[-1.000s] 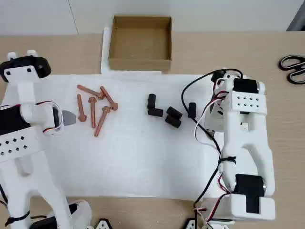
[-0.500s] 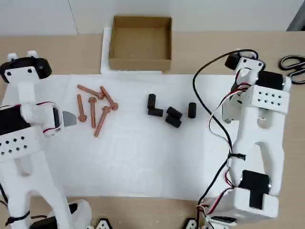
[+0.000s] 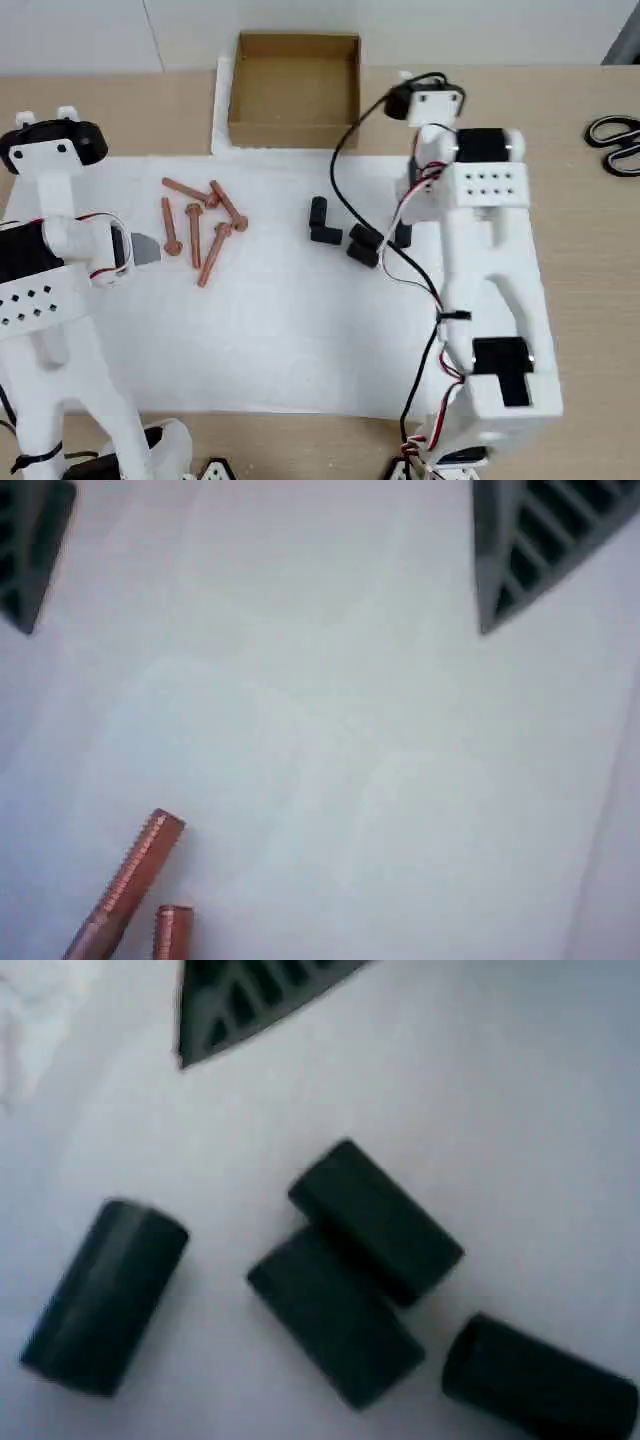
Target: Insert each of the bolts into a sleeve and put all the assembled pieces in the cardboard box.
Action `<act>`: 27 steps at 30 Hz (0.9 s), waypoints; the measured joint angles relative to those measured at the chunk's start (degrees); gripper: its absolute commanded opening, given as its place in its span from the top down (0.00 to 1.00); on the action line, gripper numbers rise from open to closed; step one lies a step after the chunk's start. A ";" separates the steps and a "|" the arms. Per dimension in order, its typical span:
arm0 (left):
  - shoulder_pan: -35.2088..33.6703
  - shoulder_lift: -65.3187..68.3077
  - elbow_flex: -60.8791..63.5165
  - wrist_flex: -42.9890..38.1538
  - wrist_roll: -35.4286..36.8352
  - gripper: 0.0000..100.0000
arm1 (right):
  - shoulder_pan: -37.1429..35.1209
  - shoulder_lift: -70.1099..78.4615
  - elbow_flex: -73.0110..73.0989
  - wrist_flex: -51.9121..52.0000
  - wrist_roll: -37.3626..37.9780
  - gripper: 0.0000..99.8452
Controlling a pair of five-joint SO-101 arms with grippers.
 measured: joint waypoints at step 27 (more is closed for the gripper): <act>0.00 0.00 0.00 0.00 0.00 0.73 | -1.49 16.70 0.00 -12.22 -10.37 0.80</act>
